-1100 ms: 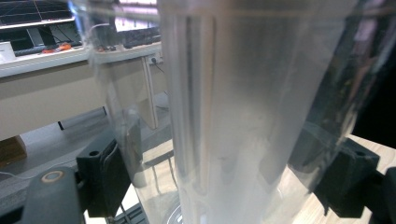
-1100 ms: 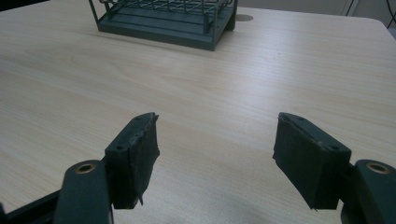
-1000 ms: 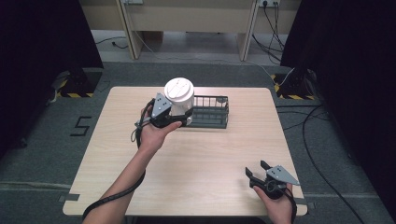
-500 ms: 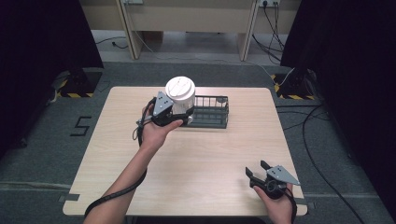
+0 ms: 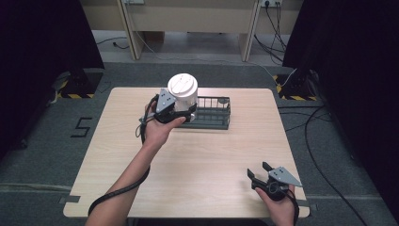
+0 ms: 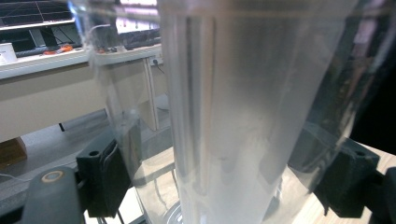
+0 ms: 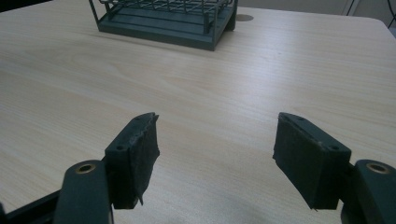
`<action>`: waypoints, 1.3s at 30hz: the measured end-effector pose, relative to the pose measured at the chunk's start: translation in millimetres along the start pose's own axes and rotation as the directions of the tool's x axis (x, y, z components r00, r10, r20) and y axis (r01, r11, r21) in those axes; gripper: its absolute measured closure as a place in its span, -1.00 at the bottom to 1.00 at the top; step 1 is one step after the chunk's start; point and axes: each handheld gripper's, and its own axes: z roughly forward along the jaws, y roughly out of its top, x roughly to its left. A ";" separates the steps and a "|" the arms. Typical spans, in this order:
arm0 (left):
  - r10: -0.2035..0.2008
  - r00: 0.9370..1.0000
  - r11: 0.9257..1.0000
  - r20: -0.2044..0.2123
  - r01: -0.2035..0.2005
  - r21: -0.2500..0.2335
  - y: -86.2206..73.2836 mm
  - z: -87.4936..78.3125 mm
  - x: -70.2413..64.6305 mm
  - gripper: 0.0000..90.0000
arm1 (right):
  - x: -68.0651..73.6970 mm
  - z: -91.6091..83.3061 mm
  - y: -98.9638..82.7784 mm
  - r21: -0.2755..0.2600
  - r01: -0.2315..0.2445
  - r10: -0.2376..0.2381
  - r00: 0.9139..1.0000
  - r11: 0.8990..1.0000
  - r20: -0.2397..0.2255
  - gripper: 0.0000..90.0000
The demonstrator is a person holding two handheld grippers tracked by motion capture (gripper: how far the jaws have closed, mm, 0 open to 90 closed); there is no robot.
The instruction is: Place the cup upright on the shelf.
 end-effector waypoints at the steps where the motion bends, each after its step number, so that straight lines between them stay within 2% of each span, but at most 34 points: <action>1: 0.000 1.000 1.000 0.000 0.000 0.000 0.0 1.8 0.0 -0.61 | -0.6 0.3 0.1 0.000 0.000 0.000 1.000 1.000 0.000 -0.31; 8: -0.011 1.000 1.000 0.002 0.011 0.003 2.2 15.5 1.4 -0.61 | -1.3 0.4 0.3 0.000 -0.006 0.006 1.000 1.000 0.001 -0.31; 21: -0.011 1.000 1.000 -0.001 0.011 0.010 9.8 29.8 1.4 -0.61 | -0.8 0.2 0.2 -0.002 -0.002 0.002 1.000 1.000 0.003 -0.31; 35: -0.026 0.999 0.999 -0.026 0.027 0.030 12.3 54.5 7.7 -0.61 | -1.5 0.3 0.2 -0.004 -0.009 0.009 1.000 1.000 0.002 -0.31; 39: -0.027 0.999 0.999 -0.032 0.028 0.041 11.5 63.8 9.3 -0.61 | -2.7 0.6 0.3 -0.006 0.005 -0.005 1.000 1.000 0.002 -0.31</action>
